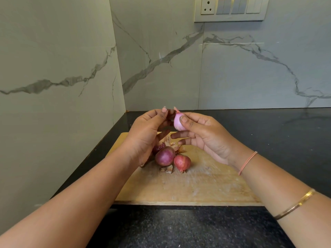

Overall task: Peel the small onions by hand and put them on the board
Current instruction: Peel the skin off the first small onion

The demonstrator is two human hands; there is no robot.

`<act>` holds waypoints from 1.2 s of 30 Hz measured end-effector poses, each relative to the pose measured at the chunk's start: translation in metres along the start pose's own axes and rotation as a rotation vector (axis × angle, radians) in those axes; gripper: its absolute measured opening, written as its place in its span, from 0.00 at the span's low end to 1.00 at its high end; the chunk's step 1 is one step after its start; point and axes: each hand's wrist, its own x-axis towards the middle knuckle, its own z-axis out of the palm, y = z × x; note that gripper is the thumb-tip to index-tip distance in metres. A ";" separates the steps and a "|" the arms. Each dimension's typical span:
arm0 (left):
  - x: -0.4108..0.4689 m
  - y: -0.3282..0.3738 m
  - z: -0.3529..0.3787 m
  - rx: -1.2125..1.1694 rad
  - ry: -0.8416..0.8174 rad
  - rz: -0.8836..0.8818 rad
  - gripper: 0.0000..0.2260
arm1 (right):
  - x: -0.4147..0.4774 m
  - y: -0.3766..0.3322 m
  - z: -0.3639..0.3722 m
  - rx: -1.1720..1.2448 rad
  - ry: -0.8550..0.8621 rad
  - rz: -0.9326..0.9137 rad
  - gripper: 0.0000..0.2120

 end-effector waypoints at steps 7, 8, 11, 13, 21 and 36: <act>-0.009 -0.006 0.008 0.763 -0.003 0.414 0.21 | -0.001 0.001 0.001 -0.077 0.057 0.013 0.13; -0.010 -0.008 0.008 0.809 0.036 0.484 0.20 | -0.001 0.000 0.004 -0.092 0.037 0.017 0.13; -0.010 -0.009 0.007 0.828 0.082 0.591 0.13 | -0.002 0.000 0.009 -0.155 -0.007 0.029 0.12; -0.009 -0.009 0.005 0.844 0.100 0.616 0.12 | -0.002 0.000 0.009 -0.170 0.046 0.003 0.12; -0.007 -0.007 0.003 1.015 0.203 0.745 0.11 | 0.003 -0.008 0.010 -0.262 0.382 -0.159 0.08; -0.003 -0.010 0.003 1.235 0.192 0.892 0.08 | 0.000 -0.008 0.018 -0.245 0.457 -0.115 0.07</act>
